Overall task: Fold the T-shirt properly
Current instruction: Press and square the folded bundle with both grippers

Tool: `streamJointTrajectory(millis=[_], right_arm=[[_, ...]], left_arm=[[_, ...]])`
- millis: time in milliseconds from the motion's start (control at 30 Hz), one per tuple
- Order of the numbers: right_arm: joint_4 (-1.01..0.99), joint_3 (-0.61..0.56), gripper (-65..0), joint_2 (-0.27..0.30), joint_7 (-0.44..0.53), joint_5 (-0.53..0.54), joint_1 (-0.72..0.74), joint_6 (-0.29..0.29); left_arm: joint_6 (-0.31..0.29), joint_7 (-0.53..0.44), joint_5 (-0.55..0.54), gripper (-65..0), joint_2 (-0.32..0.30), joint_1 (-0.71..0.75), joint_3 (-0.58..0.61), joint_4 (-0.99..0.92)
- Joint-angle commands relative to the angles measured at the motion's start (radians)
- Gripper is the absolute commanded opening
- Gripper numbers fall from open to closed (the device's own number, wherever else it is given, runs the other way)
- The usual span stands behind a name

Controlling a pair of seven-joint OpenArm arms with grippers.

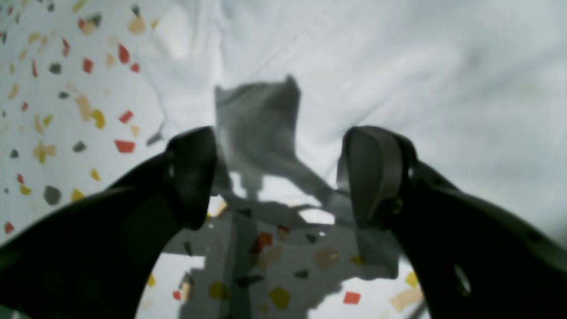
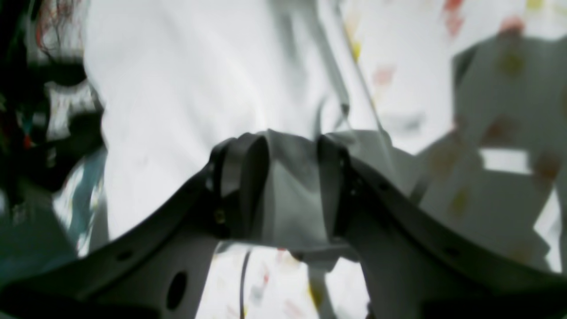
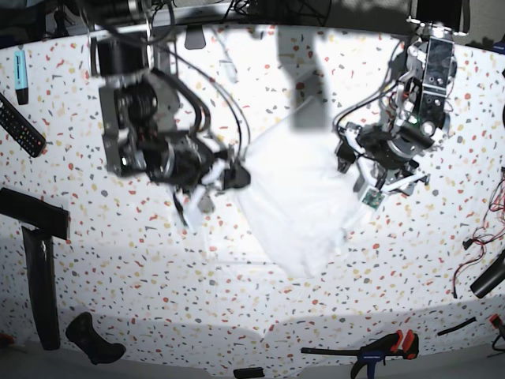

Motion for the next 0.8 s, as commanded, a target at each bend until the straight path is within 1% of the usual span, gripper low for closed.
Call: streamJointTrajectory(millis=[0, 133, 267, 333, 467, 633, 700, 767], right_arm=[[0.054, -0.004, -41.5, 0.006, -0.035, 0.016, -0.024, 0.006], [0.215, -0.003, -41.5, 0.011, -0.062, 0.043, -0.146, 0.006], [0.315, -0.004, -41.5, 0.01, -0.061, 0.061, -0.237, 0.006], [0.342, -0.004, -41.5, 0.008, -0.061, 0.064, -0.264, 0.006], [0.351, -0.004, -41.5, 0.009, -0.061, 0.06, -0.276, 0.006], [0.357, -0.004, -41.5, 0.008, -0.05, 0.065, -0.271, 0.006], [0.373, -0.004, -41.5, 0.009, -0.058, 0.089, -0.271, 0.006], [0.402, -0.003, -41.5, 0.009, -0.059, 0.089, -0.271, 0.006]], left_arm=[[-0.012, -0.035, -0.022, -20.1, -0.001, -0.016, -0.002, 0.016], [-0.048, -0.039, -0.069, -20.1, -0.001, -0.013, -0.001, 0.016], [-0.051, -0.04, -0.076, -20.1, -0.001, -0.011, -0.001, 0.016], [-0.051, -0.04, -0.1, -20.1, -0.001, -0.011, -0.001, 0.016], [-0.051, -0.04, -0.146, -20.1, -0.001, -0.011, -0.001, 0.016], [-0.055, -0.036, -0.146, -20.1, -0.001, -0.017, -0.001, 0.027], [-0.081, -0.037, -0.152, -20.1, -0.001, -0.024, -0.001, 0.057], [-0.089, -0.036, -0.154, -20.1, -0.001, -0.032, -0.001, 0.1]])
